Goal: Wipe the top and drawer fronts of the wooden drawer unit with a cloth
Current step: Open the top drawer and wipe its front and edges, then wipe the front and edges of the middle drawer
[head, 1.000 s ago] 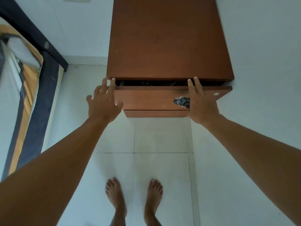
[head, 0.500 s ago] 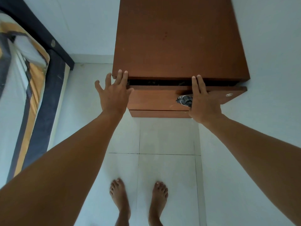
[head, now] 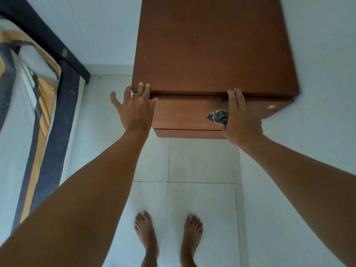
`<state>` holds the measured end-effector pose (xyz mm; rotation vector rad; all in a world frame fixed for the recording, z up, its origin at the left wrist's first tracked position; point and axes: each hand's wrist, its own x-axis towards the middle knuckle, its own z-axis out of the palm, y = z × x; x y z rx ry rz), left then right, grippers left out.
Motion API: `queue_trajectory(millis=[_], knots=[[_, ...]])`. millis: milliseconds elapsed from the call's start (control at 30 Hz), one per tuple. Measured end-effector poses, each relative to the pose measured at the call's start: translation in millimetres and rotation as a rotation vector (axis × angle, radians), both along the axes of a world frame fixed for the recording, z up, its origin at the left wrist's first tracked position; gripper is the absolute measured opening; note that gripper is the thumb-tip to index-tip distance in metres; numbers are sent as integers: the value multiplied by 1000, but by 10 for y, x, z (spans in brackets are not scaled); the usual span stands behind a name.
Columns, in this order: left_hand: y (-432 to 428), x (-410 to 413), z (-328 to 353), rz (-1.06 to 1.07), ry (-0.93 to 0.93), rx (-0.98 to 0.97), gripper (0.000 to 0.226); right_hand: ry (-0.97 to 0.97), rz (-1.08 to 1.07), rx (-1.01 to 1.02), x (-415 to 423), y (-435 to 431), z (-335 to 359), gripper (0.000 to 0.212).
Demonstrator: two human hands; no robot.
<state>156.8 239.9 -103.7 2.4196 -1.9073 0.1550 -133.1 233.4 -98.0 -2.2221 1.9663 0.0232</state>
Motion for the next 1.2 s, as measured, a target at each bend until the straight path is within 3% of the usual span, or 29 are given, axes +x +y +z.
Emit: queue_trajectory(millis=[367,500,600,700,867,1200], knots=[[-134,-18,-84,156,174,-197,42,-56,-24,-13,68,40,-35,103],[-115,-21,-15,144,180,-136,48,-51,-44,-43,116,135,-78,107],[61,-55,-77,58,201,-63,66,-20,-36,-29,139,378,-202,111],[416,0,-266,122,338,-51,81,29,-8,-10,180,641,-392,107],[791,211,-764,179,450,187,85,15,-13,6,218,676,-705,97],[115,337,-1414,255,718,116,94,-3,-46,-126,327,272,-1450,108]])
